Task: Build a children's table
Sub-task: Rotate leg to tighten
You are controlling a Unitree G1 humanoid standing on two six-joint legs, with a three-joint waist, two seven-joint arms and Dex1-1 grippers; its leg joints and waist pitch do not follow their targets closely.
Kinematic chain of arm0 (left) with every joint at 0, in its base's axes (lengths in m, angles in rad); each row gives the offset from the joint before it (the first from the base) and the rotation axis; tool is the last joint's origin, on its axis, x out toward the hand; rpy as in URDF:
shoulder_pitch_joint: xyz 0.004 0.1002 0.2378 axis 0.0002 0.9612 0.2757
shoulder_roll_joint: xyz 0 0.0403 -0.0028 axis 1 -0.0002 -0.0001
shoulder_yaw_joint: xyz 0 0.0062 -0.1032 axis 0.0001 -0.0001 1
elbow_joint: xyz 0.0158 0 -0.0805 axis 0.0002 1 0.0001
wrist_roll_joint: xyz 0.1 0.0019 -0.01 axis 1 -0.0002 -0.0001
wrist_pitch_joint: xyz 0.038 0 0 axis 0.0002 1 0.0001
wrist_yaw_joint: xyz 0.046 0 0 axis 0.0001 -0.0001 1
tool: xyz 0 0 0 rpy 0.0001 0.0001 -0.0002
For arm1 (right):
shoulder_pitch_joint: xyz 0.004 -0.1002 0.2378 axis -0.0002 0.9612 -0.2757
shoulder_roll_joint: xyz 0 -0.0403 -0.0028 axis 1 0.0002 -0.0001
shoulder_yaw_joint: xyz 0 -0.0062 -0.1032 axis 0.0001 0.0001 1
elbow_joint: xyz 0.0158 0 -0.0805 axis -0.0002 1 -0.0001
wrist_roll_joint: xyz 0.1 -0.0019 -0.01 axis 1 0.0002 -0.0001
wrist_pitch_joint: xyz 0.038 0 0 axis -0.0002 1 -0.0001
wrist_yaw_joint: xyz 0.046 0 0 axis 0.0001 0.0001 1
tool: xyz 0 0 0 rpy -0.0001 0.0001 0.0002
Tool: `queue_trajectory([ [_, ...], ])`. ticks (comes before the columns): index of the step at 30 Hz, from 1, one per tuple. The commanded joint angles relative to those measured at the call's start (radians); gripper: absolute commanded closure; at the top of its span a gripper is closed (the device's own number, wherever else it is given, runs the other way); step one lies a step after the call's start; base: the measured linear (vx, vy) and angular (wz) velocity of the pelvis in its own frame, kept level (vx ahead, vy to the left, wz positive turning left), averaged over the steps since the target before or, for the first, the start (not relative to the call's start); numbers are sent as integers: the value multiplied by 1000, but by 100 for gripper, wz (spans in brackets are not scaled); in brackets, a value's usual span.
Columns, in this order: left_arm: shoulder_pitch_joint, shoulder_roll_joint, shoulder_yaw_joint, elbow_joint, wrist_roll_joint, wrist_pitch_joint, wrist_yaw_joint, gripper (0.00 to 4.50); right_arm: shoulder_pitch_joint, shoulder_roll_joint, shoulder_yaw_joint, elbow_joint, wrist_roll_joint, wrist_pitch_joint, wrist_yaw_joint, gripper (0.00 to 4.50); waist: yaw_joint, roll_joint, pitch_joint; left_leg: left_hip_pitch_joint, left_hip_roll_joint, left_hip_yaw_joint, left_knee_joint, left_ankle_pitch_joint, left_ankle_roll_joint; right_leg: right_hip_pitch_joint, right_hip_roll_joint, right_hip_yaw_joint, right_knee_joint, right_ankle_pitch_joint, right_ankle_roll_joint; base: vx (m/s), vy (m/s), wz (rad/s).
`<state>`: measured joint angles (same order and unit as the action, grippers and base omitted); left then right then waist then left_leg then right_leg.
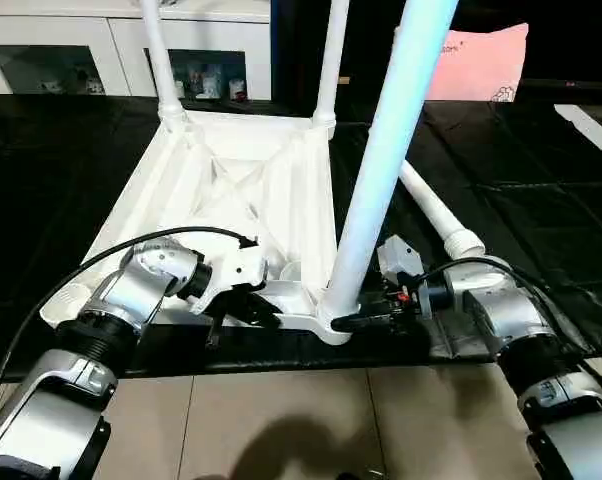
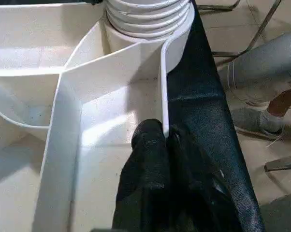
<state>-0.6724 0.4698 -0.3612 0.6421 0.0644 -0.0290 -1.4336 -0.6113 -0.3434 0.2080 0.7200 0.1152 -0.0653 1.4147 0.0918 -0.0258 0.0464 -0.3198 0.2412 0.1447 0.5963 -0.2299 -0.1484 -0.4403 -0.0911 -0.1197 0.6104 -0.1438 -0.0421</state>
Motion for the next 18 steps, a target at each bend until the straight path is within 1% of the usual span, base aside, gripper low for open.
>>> queue_trajectory([
  [1,-16,-6,-40,-7,18,-24,-48,450,-16,-2,8,1,7,15,25,179,-4,2,-73,-26,-18,33,-62,-60,82,91,-34,51,-55,-201,-205,0,0,0],
  [5,-16,-7,-37,-6,15,-16,-42,450,-10,4,7,-8,16,26,32,181,-3,0,-73,-26,-18,33,-62,-56,82,91,-34,51,-55,-199,-205,0,0,0],
  [6,-14,-10,-30,-9,11,2,-30,450,-7,10,5,-16,23,50,27,181,-3,1,-73,-26,-19,34,-62,-55,82,91,-33,52,-55,-199,-204,0,0,0],
  [7,-13,-11,-29,-10,10,5,-28,450,-6,11,4,-17,23,52,24,182,-3,1,-73,-27,-19,34,-61,-54,83,91,-34,51,-55,-200,-204,0,0,0],
  [8,-9,-34,8,-22,-21,78,21,450,2,34,0,-29,14,101,-46,182,-5,6,-72,-26,-19,35,-62,-55,79,91,-32,52,-55,-197,-205,0,0,0],
  [9,-9,-37,12,-23,-24,83,26,450,2,36,0,-28,12,104,-55,182,-4,5,-71,-26,-19,34,-62,-59,74,90,-33,51,-56,-206,-203,0,0,0],
  [10,-10,-53,33,-25,-42,120,53,450,0,50,-3,-18,-5,105,-108,183,-4,7,-71,-25,-19,33,-63,-67,71,90,-34,50,-58,-219,-198,0,0,0],
  [11,-10,-53,33,-25,-42,120,53,450,0,50,-3,-18,-5,105,-108,183,-7,6,-70,-25,-20,34,-63,-73,66,90,-33,51,-60,-230,-194,0,0,0],
  [12,-22,-95,77,-23,-64,197,143,450,-15,103,-27,17,-13,139,-236,183,-10,6,-66,-24,-23,34,-65,-98,55,88,-33,50,-69,-292,-172,0,0,0],
  [13,-22,-95,77,-23,-64,197,143,450,-15,103,-27,17,-13,139,-236,183,-13,6,-65,-24,-25,32,-65,-109,42,89,-35,47,-73,-336,-156,0,0,0],
  [14,-35,-130,102,-24,-62,253,235,450,-36,155,-54,46,-3,172,-329,183,-18,2,-66,-27,-26,30,-66,-107,33,93,-34,47,-72,-350,-145,0,0,0],
  [15,-39,-142,109,-25,-59,269,264,450,-43,171,-62,56,1,181,-358,183,-22,1,-66,-30,-27,29,-66,-104,27,94,-33,45,-72,-362,-138,0,0,0],
  [16,-48,-169,121,-35,-46,311,336,450,-66,215,-81,86,5,206,-437,183,-39,-4,-65,-32,-33,29,-64,-116,23,92,-31,40,-81,-420,-112,0,0,0],
  [17,-48,-169,121,-35,-46,311,336,450,-66,215,-81,86,5,206,-437,183,-43,-1,-65,-30,-34,28,-63,-117,22,90,-33,39,-85,-435,-108,0,0,0],
  [18,-54,-205,131,-55,-33,372,410,450,-103,271,-95,130,3,232,-536,183,-52,-7,-67,-34,-36,30,-60,-111,32,92,-31,39,-87,-439,-100,0,0,0],
])
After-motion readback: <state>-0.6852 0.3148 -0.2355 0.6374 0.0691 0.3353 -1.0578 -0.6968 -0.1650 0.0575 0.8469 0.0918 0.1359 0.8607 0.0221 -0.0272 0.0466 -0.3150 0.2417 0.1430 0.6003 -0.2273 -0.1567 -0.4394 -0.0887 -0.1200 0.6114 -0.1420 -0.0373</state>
